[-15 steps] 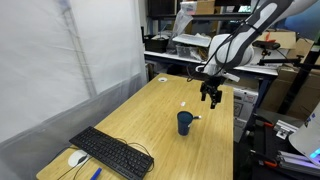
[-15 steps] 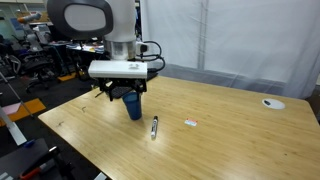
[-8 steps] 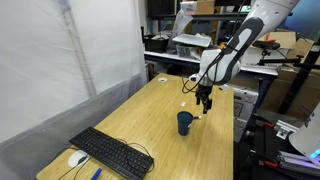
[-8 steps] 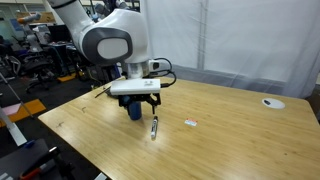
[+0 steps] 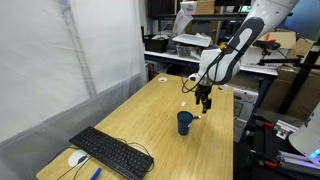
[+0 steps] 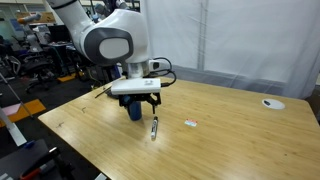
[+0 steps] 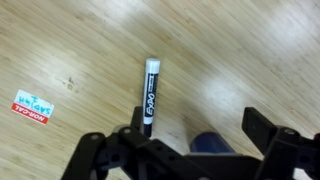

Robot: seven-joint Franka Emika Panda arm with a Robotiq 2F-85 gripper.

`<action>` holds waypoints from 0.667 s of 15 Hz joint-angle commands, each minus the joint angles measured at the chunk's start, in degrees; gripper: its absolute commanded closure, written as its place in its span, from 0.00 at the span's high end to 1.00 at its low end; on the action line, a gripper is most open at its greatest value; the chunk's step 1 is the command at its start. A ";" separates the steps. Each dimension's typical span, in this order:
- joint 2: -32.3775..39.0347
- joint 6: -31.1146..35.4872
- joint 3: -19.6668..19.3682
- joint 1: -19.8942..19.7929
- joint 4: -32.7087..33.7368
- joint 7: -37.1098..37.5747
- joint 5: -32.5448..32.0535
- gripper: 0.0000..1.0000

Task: Put the marker in the cup

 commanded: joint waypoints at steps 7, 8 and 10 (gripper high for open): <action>5.27 4.72 6.31 -10.82 4.03 2.15 -4.19 1.00; 6.41 4.63 7.34 -12.21 4.89 1.92 -3.53 1.00; 8.57 4.25 9.25 -14.66 6.55 1.66 -3.02 1.00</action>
